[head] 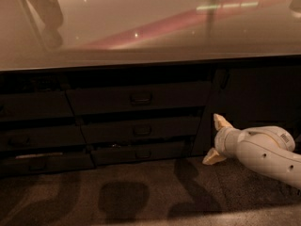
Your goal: Open top drawer
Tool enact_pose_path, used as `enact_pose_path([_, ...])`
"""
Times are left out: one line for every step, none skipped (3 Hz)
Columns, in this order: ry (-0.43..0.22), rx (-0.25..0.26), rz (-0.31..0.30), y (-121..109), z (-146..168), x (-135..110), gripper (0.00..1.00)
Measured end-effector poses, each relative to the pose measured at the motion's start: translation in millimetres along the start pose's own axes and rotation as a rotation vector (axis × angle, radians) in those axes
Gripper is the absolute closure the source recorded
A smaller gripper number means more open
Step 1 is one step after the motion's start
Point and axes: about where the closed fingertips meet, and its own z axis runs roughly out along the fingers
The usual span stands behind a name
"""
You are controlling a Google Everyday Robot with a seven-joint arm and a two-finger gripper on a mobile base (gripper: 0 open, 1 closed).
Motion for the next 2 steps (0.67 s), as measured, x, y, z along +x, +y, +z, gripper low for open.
enact_pose_path([0.014, 0.006, 0.038, -16.0, 1.4, 1.7, 0.0])
enact_pose_path([0.023, 0.01, 0.062, -26.4, 2.4, 2.8, 0.0])
